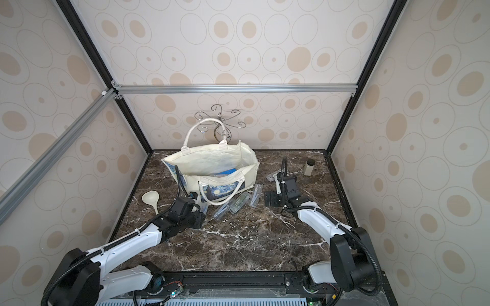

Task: Put the compass set into the canvas bag
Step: Pick up the compass set at the center of the board.

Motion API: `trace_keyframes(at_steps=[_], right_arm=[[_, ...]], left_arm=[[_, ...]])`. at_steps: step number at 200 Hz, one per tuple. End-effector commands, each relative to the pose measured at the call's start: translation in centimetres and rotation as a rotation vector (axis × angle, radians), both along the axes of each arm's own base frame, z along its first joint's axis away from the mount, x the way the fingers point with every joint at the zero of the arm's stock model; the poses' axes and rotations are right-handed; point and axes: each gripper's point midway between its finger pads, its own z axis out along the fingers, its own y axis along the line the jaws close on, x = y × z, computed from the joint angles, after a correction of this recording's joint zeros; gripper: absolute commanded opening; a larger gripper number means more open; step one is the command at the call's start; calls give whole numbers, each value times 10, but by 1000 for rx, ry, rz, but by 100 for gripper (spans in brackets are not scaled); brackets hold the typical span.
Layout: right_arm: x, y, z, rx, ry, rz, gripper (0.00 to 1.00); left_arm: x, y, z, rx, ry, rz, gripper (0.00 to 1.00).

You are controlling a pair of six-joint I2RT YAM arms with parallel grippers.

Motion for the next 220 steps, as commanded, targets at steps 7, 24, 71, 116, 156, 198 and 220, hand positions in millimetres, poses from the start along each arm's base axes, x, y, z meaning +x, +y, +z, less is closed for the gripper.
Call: trace_keyframes(at_steps=[7,24,71,116,156,198,220], right_arm=[[1,-3,0,4,-6,-15,100],[1,-3,0,4,-4,-16,100],[1,-2,-1,9,1,-14,100],[0,-3,0,8,-2,-15,100],[0,-3,0,5,-3,-14,100],[1,-1,0,14,-3,-8,100],[2,0,0,18,-2,-6,100]], left_arm=[[0,-19,33,-86,-89,-90,44],[-2,-24,50,-120,-126,-115,44],[-7,-31,84,-180,-188,-153,44],[-4,-23,108,-178,-243,-112,43],[1,7,101,-79,-214,45,43],[-2,29,109,-60,-233,160,43],[-4,35,125,-67,-268,183,43]])
